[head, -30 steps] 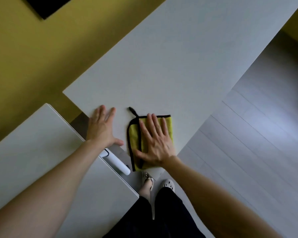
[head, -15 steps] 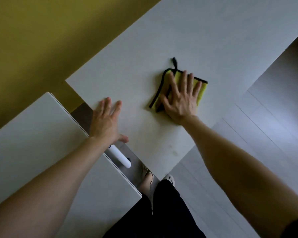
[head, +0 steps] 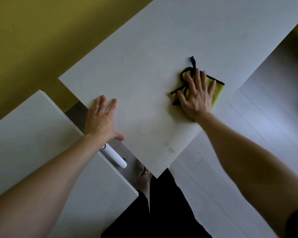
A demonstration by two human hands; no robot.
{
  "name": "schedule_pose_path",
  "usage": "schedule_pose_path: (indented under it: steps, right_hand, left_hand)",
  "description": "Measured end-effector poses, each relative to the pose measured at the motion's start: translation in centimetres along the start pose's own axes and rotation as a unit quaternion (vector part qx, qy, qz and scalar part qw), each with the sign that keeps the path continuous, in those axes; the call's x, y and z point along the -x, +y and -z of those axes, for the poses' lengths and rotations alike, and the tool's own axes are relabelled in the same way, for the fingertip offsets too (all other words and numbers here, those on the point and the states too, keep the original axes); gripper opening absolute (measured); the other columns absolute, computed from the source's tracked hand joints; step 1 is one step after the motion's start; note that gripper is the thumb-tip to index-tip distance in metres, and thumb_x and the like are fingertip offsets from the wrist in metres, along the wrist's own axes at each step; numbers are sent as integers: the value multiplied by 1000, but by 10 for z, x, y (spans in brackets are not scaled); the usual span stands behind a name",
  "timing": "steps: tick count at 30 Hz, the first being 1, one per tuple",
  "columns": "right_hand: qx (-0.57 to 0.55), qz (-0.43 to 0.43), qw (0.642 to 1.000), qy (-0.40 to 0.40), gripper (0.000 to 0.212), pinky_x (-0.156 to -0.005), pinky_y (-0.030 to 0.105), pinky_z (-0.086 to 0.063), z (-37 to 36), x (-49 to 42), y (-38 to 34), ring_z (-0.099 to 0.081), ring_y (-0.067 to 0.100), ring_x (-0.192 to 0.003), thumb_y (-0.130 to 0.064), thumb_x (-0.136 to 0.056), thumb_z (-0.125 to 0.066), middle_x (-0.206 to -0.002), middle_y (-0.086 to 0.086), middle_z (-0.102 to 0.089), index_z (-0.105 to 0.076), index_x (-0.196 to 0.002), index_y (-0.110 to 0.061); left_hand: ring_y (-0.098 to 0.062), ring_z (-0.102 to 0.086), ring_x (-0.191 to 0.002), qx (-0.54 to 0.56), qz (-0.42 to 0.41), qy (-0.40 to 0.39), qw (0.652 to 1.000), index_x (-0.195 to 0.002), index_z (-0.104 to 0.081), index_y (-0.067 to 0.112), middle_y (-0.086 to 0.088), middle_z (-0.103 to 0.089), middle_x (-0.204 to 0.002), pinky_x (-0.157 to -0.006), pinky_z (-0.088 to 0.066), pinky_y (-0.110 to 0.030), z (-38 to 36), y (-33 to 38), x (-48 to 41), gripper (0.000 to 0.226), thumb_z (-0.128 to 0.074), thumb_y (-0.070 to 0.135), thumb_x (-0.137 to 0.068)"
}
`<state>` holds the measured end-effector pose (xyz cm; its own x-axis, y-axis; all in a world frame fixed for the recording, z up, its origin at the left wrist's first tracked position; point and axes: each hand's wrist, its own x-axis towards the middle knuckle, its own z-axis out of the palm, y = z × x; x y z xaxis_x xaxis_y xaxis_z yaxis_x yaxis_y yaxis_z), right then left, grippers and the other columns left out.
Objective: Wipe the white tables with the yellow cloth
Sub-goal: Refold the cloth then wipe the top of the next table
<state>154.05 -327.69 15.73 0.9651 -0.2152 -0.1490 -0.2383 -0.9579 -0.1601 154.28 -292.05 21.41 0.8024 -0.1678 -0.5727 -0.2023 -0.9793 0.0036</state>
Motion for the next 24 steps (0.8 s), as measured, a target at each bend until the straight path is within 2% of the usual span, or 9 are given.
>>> schedule_pose_path:
  steps: [3,7,10,12,15,17,20,22,24]
  right_hand:
    - [-9,127,992,6,80,-126,75,-3,-16,43,-61,1,34,-168,-66,-102,-48,-183,6,-4,-20,-172,-38]
    - [23,367,929,-54,78,-127,75,-4,-41,126,-103,4,34,-168,-65,-104,-48,-182,6,-3,-20,-172,-39]
    - [28,433,898,-73,73,-129,73,-4,-38,123,-87,3,32,-169,-63,-107,-46,-183,2,-4,-23,-172,-38]
    - [39,462,883,-78,72,-130,71,-1,-33,96,-64,1,30,-169,-61,-107,-49,-183,0,-6,-27,-171,-38]
    - [31,386,920,-55,73,-128,73,-6,-21,22,-30,-6,30,-169,-61,-104,-51,-182,-1,-12,-30,-170,-40]
    - [21,248,968,-24,73,-126,75,-10,-11,-43,-22,-6,30,-169,-67,-104,-44,-182,-2,-12,-25,-170,-43]
    - [13,80,997,-17,79,-129,72,3,4,-114,-37,3,30,-169,-77,-101,-34,-183,-4,-1,-16,-170,-44]
    - [20,97,995,-18,80,-129,72,4,4,-125,-61,3,32,-168,-78,-101,-34,-183,-3,-1,-14,-171,-45]
    - [27,208,977,-23,78,-126,76,-4,-1,-100,-94,-1,35,-168,-76,-102,-39,-183,1,-5,-18,-171,-44]
  left_hand:
    - [-34,15,-167,-6,-1,3,1000,-171,19,31,-14,20,-180,-136,-14,-55,1,0,0,161,-87,82,-61]
    - [-33,5,-169,-6,-10,7,1000,-173,9,33,-14,10,-181,-135,-19,-50,6,-2,2,160,-88,85,-57]
    - [-30,-8,-168,-24,-24,8,999,-173,-4,35,-10,-4,-182,-132,-28,-44,18,-6,4,150,-88,84,-59]
    - [-27,-26,-161,-18,-26,26,999,-169,-27,36,-4,-26,-176,-123,-42,-45,35,-15,-1,127,-91,74,-65]
    - [-32,-33,-151,-18,14,73,997,-163,-36,28,-7,-35,-163,-115,-48,-51,52,-35,-15,116,-95,62,-69]
    - [-34,-11,-164,15,80,55,995,-170,-16,26,-13,-11,-176,-126,-38,-51,52,-47,-24,138,-96,67,-65]
    - [-29,9,-168,74,125,11,989,-172,2,19,-12,9,-181,-130,-27,-52,46,-61,-36,162,-95,77,-55]
    - [-27,14,-168,94,118,-6,989,-172,4,15,-13,12,-181,-132,-23,-51,45,-66,-40,165,-95,76,-55]
    - [-29,14,-168,95,107,-11,990,-172,5,11,-16,11,-181,-134,-18,-48,45,-65,-41,165,-94,75,-56]
